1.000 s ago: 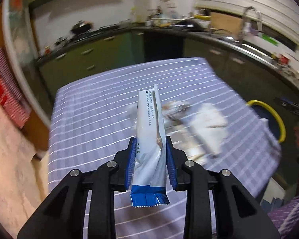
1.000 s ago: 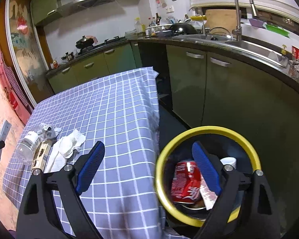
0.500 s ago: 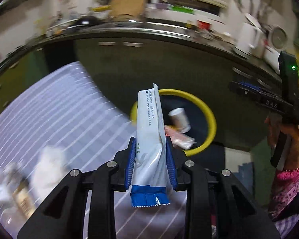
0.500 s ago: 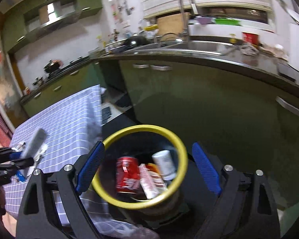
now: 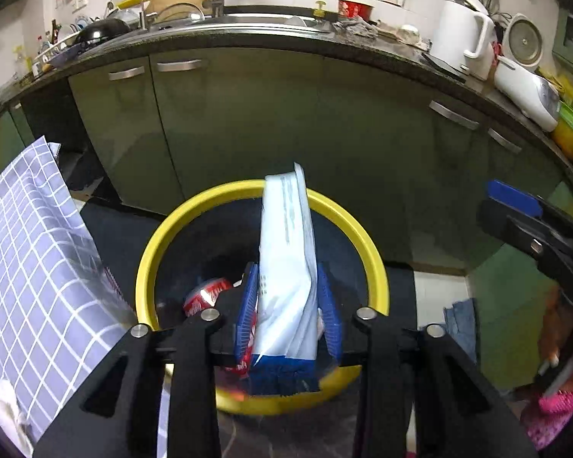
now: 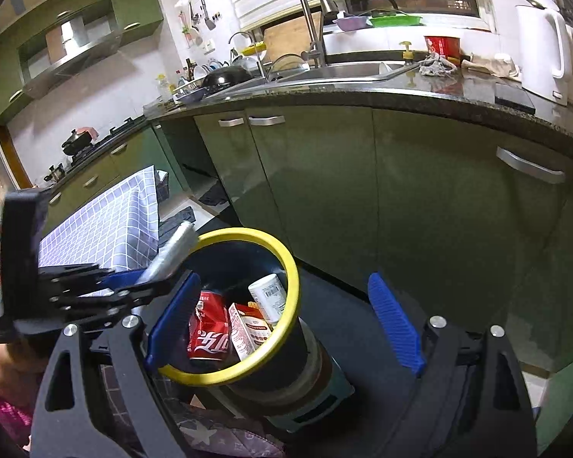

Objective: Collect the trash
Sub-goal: 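Carry the tube packet over the bin and open the left gripper, then grasp the clear water bottle with the right gripper and lift it, then carry the water bottle over the bin and open the right gripper, then grasp the cartoon-printed paper box with the left gripper, then carry the paper box over the bin and open the left gripper, then grasp the white paper towel with the right gripper and lift it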

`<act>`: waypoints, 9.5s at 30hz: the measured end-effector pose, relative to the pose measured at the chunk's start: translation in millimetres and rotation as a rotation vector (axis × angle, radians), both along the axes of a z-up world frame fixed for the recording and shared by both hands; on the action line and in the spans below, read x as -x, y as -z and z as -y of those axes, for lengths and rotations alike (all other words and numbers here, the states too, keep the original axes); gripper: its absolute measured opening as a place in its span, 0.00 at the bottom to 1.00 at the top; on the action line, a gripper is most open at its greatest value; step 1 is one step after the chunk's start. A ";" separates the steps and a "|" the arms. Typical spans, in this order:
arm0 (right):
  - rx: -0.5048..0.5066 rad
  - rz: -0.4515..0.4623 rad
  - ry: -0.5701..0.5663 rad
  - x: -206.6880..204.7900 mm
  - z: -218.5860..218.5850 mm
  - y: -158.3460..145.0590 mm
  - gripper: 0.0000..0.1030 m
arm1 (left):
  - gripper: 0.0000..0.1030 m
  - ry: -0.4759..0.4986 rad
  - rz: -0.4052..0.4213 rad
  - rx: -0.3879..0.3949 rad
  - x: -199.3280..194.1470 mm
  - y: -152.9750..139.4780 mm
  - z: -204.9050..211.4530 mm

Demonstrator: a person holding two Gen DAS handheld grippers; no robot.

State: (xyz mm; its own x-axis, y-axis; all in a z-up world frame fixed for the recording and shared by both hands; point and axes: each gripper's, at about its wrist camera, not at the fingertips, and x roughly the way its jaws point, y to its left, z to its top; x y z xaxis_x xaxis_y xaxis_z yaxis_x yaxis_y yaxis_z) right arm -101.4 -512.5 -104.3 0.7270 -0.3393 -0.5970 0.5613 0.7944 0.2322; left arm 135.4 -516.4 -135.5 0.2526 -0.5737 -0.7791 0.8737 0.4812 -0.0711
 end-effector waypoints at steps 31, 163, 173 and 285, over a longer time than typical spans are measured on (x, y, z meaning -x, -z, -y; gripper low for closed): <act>0.089 -0.149 -0.652 -183.1 -212.6 -40.4 0.83 | 0.95 -0.690 0.312 0.059 67.5 -64.2 -443.0; -0.262 -0.294 -0.557 -147.9 -107.9 -19.7 0.76 | 0.95 -0.734 0.183 -0.103 0.3 -11.4 -382.8; -0.268 -0.295 -0.601 -139.8 -113.7 -15.5 0.76 | 0.95 -0.864 0.093 -0.127 -46.1 2.1 -385.1; -0.399 -0.163 -0.407 -70.6 -34.0 18.5 0.79 | 0.95 -0.572 0.264 0.149 13.6 -94.4 -277.8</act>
State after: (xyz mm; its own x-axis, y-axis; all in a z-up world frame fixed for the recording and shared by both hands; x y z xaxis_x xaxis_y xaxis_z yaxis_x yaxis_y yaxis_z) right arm -30.8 -478.5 -122.8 0.6398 0.2212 -0.7360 0.2830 0.8226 0.4932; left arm 121.8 -238.5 -41.1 0.7226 -0.3891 -0.5713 0.4795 0.8775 0.0089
